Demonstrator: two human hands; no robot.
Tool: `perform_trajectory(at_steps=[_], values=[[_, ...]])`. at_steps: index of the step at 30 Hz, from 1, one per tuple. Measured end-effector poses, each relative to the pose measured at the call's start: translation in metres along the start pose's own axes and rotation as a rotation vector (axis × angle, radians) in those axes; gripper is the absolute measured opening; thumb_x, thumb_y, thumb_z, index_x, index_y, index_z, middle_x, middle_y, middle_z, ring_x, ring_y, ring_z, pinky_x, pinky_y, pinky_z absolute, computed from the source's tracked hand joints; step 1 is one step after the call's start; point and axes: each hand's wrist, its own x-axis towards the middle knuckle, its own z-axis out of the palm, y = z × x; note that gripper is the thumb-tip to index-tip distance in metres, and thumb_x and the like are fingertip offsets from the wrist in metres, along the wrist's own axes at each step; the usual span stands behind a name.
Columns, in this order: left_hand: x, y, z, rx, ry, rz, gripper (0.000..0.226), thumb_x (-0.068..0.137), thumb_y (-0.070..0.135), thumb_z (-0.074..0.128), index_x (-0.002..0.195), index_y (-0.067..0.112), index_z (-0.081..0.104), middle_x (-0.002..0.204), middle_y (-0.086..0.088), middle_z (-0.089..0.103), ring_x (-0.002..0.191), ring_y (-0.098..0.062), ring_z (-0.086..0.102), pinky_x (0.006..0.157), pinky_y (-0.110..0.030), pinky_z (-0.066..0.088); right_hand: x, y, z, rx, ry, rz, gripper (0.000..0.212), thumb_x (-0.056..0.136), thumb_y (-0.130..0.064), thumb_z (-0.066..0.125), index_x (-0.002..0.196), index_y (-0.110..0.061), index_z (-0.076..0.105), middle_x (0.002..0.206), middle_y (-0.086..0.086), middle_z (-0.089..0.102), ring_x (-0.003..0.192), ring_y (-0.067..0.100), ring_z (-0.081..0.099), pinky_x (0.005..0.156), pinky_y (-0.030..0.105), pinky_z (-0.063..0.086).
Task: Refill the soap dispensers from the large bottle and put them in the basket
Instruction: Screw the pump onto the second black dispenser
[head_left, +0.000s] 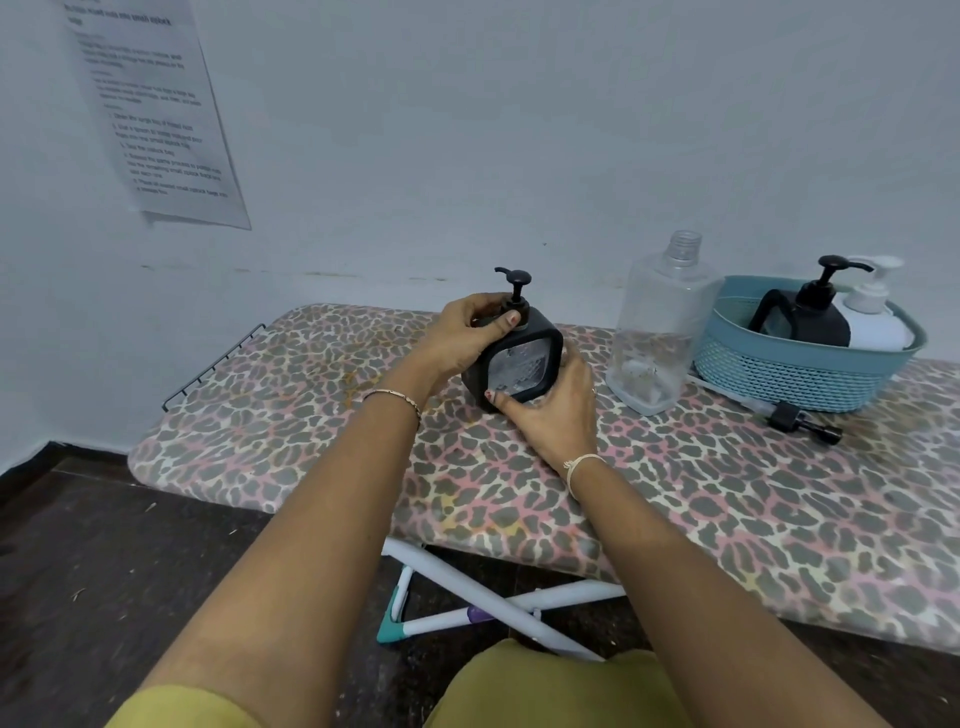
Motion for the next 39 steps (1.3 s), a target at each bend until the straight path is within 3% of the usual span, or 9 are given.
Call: perform_trajectory(at_steps=[4, 9, 13, 18, 22, 28, 31, 35, 39], values=[[-0.004, 0.004, -0.004, -0.066, 0.0, -0.022, 0.036, 0.083, 0.025, 0.073, 0.116, 0.018, 0.06, 0.112, -0.004, 0.068, 0.105, -0.015, 0.065, 0.087, -0.027, 0.054, -0.002, 0.0, -0.003, 0.02, 0.04, 0.037, 0.104, 0.066, -0.049, 0.083, 0.145, -0.011, 0.028, 0.14, 0.007, 0.038, 0.129, 0.023, 0.041, 0.107, 0.04, 0.039], [-0.001, 0.007, 0.011, 0.013, 0.266, 0.036, 0.042, 0.068, 0.041, 0.084, 0.095, 0.019, 0.062, 0.096, 0.006, 0.069, 0.092, -0.011, 0.067, 0.083, -0.03, 0.055, -0.002, 0.001, -0.002, -0.008, 0.047, 0.009, 0.087, 0.064, -0.048, 0.083, 0.132, -0.012, 0.044, 0.13, 0.006, 0.042, 0.121, 0.024, 0.046, 0.102, 0.037, 0.042], [0.003, 0.007, 0.021, 0.078, 0.353, 0.056, 0.036, 0.07, 0.039, 0.083, 0.091, 0.019, 0.061, 0.094, 0.008, 0.069, 0.085, -0.012, 0.069, 0.082, -0.036, 0.056, -0.001, 0.002, 0.001, -0.012, 0.01, 0.008, 0.093, 0.061, -0.051, 0.084, 0.132, -0.011, 0.039, 0.13, 0.007, 0.045, 0.121, 0.024, 0.047, 0.1, 0.04, 0.045], [0.004, 0.001, 0.011, -0.005, 0.186, 0.033, 0.023, 0.084, 0.031, 0.072, 0.103, 0.019, 0.066, 0.107, 0.005, 0.069, 0.095, -0.014, 0.068, 0.091, -0.043, 0.054, -0.001, 0.001, 0.001, -0.002, -0.069, 0.037, 0.094, 0.059, -0.051, 0.085, 0.129, -0.018, 0.031, 0.124, 0.004, 0.055, 0.109, 0.025, 0.058, 0.084, 0.04, 0.052], [0.004, 0.001, 0.005, -0.056, 0.045, -0.004, 0.023, 0.093, 0.027, 0.061, 0.114, 0.018, 0.064, 0.11, -0.001, 0.068, 0.104, -0.017, 0.065, 0.099, -0.041, 0.049, 0.0, 0.002, 0.002, -0.014, -0.067, 0.038, 0.096, 0.057, -0.053, 0.084, 0.128, -0.018, 0.031, 0.125, 0.004, 0.054, 0.112, 0.025, 0.057, 0.087, 0.042, 0.052], [0.003, 0.004, 0.024, 0.044, 0.244, -0.003, 0.047, 0.077, 0.046, 0.075, 0.109, 0.017, 0.056, 0.099, 0.008, 0.062, 0.095, -0.008, 0.061, 0.088, -0.026, 0.05, -0.001, 0.002, 0.003, -0.022, -0.038, 0.009, 0.093, 0.057, -0.054, 0.082, 0.127, -0.018, 0.033, 0.123, 0.003, 0.055, 0.11, 0.025, 0.058, 0.086, 0.043, 0.052], [0.004, 0.0, 0.029, 0.094, 0.328, 0.029, 0.043, 0.078, 0.045, 0.074, 0.1, 0.016, 0.052, 0.096, 0.004, 0.063, 0.091, -0.014, 0.062, 0.083, -0.032, 0.052, -0.001, 0.003, 0.003, -0.011, -0.03, -0.003, 0.093, 0.056, -0.054, 0.082, 0.127, -0.018, 0.034, 0.122, 0.003, 0.054, 0.109, 0.024, 0.057, 0.086, 0.042, 0.052], [0.003, -0.004, 0.018, 0.043, 0.16, 0.04, 0.034, 0.087, 0.039, 0.067, 0.108, 0.014, 0.056, 0.108, -0.001, 0.064, 0.099, -0.017, 0.064, 0.093, -0.039, 0.052, -0.001, 0.004, 0.004, -0.03, -0.031, -0.007, 0.093, 0.058, -0.052, 0.083, 0.129, -0.016, 0.034, 0.124, 0.004, 0.052, 0.112, 0.025, 0.055, 0.089, 0.043, 0.051], [0.001, -0.005, 0.011, 0.046, 0.069, 0.027, 0.035, 0.09, 0.037, 0.063, 0.115, 0.014, 0.053, 0.103, 0.003, 0.061, 0.1, -0.014, 0.06, 0.095, -0.034, 0.049, -0.001, 0.005, 0.003, -0.029, -0.032, -0.013, 0.092, 0.06, -0.052, 0.082, 0.131, -0.017, 0.034, 0.125, 0.003, 0.052, 0.113, 0.024, 0.054, 0.091, 0.044, 0.05]])
